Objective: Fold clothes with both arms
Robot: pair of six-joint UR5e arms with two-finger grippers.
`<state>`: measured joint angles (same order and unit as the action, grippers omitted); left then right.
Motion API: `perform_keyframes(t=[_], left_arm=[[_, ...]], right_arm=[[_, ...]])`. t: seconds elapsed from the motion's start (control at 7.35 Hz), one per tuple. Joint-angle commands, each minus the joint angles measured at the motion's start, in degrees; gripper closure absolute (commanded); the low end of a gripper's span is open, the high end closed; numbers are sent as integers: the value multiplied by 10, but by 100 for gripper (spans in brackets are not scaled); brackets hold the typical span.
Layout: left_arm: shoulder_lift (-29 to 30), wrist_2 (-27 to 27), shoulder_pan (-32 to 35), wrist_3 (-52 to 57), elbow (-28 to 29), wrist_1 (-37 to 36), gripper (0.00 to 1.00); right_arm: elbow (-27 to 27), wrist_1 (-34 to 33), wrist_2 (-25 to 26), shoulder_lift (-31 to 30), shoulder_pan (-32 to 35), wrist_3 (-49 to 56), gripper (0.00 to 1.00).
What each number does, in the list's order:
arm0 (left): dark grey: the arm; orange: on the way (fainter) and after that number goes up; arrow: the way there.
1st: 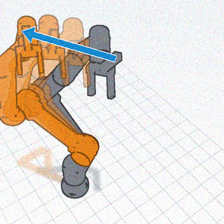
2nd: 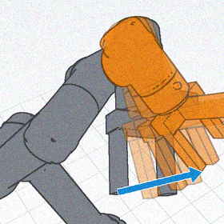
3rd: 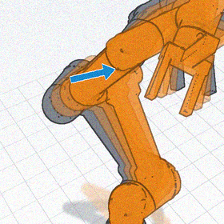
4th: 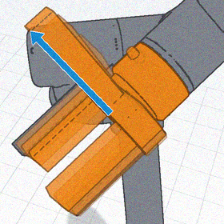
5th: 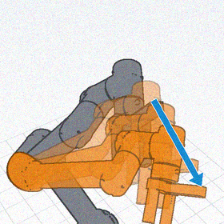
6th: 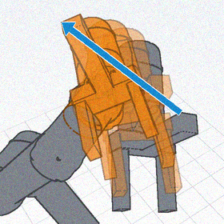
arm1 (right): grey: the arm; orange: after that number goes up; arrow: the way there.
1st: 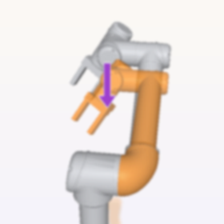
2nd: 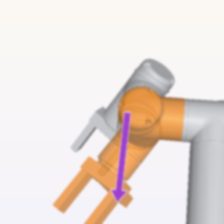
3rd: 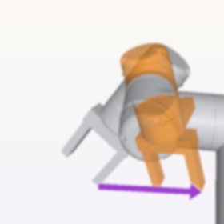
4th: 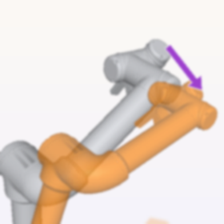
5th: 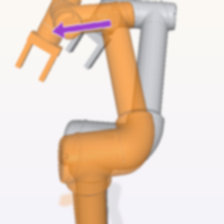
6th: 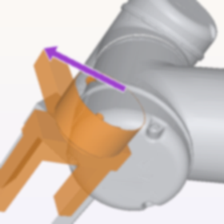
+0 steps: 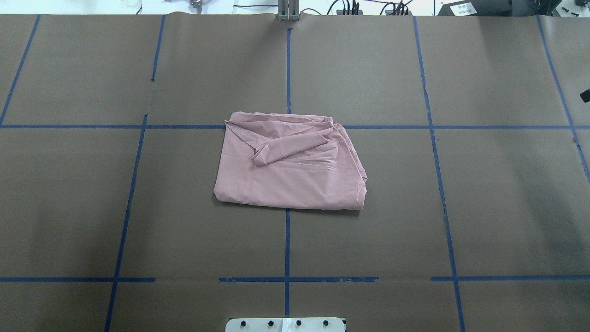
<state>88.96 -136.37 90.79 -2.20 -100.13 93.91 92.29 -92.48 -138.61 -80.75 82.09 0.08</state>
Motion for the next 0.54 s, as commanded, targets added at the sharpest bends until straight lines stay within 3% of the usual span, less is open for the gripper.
perform_keyframes(t=[0.0, 0.41], left_arm=[[0, 0, 0, 0, 0, 0, 0], [0, 0, 0, 0, 2, 0, 0]], right_arm=[[-4, 0, 0, 4, 0, 0, 0], [-1, 0, -2, 4, 1, 0, 0]])
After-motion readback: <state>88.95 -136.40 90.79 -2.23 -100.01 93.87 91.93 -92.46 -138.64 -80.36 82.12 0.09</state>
